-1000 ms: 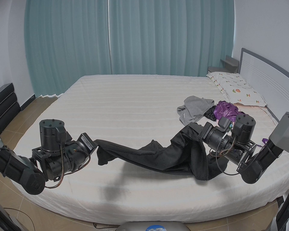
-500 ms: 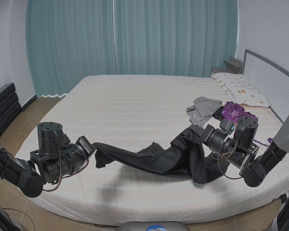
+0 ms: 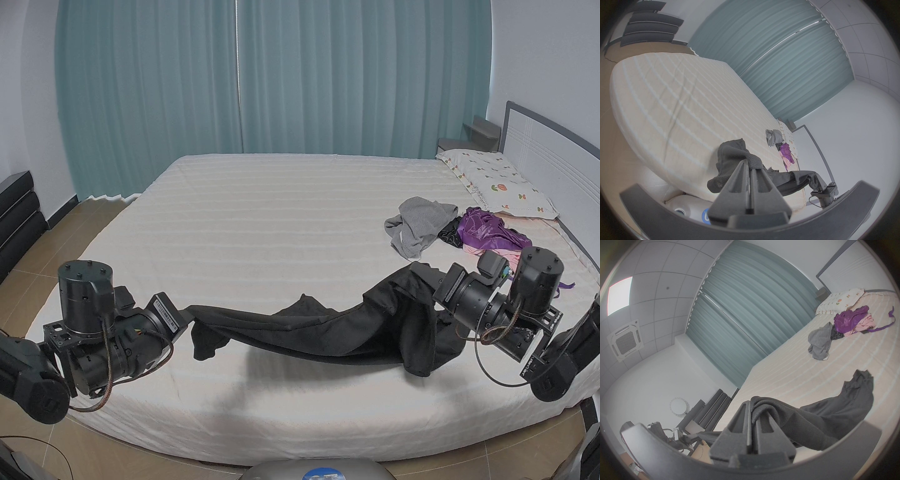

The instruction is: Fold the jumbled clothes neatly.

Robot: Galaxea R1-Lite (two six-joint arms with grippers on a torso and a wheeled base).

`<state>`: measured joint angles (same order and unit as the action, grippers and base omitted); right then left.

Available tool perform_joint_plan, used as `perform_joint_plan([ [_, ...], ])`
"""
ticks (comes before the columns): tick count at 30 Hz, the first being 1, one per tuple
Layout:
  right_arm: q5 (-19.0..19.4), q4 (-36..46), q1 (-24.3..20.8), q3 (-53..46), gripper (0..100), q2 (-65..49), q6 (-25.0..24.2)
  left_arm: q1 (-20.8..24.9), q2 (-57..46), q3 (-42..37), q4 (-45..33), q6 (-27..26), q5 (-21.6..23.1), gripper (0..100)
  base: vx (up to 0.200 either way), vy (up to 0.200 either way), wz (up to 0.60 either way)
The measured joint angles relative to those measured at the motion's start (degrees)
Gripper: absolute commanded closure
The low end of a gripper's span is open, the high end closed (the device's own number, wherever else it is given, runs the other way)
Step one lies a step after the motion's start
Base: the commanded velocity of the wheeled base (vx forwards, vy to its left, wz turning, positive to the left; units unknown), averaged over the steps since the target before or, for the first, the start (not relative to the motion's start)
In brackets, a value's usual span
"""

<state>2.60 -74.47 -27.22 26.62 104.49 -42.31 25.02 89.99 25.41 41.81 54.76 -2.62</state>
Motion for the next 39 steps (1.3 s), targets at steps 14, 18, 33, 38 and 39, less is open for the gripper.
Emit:
perform_joint_plan([
  [14, -0.94, 12.09, 0.82, 0.5, 100, -19.61, 0.72, 1.11, -16.92, 4.36, -18.77, -3.52, -1.78, 100, 0.0, 0.0, 0.0],
  [18, -0.94, 18.64, 1.49, 7.88, 100, -23.37, 1.21, 1.08, -19.1, 10.06, -22.66, -4.35, -2.66, 100, 0.0, 0.0, 0.0],
  [33, -1.05, 28.42, 7.52, 31.98, 100, -14.65, 4.3, -2.44, -9.73, 33.38, -28.33, -5.01, -3.4, 100, 0.12, 0.0, 0.0],
  [38, -2.13, 27.73, 8.62, 36.46, 100, -6.41, 5.69, -3.44, -3.17, 37.24, -27.86, -4.9, -3.21, 100, 0.2, 0.0, 0.0],
  [39, -2.44, 27.32, 8.81, 37.53, 100, -4.63, 5.91, -3.72, -1.76, 38.07, -27.59, -4.9, -3.17, 100, 0.2, 0.0, 0.0],
])
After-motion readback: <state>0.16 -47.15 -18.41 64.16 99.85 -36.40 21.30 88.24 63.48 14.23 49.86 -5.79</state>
